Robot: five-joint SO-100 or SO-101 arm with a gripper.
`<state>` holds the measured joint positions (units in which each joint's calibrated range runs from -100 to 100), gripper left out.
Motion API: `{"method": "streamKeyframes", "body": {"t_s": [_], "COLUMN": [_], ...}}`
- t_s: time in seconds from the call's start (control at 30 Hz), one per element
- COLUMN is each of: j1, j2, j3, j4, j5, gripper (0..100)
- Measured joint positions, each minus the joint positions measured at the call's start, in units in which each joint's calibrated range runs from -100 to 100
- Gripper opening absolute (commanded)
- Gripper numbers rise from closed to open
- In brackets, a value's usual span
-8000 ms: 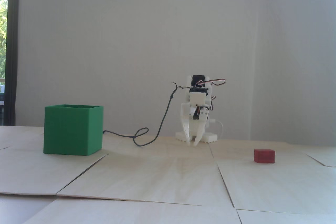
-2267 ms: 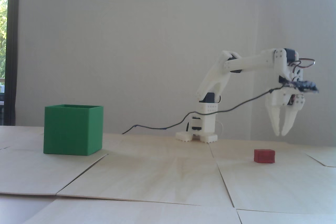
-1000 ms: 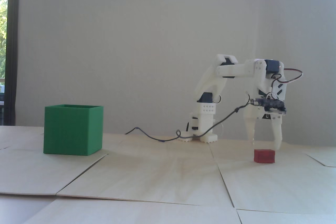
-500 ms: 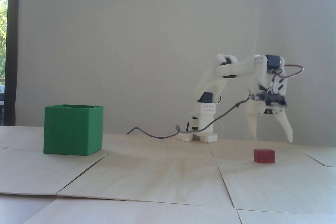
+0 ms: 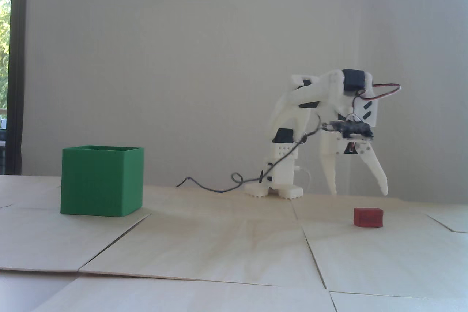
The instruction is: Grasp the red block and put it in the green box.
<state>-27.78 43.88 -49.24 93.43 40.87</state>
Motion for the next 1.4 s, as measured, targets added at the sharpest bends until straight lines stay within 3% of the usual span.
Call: {"method": "streamKeyframes", "body": {"t_s": [0.27, 0.77, 1.4], "j1": [1.7, 2.2, -9.4], "j2": [0.0, 0.0, 3.2], "j3": [0.0, 0.0, 0.0], "j4": [-8.1, -11.4, -12.1], "j5": [0.0, 0.1, 0.3], "gripper": [35, 35, 35]}}
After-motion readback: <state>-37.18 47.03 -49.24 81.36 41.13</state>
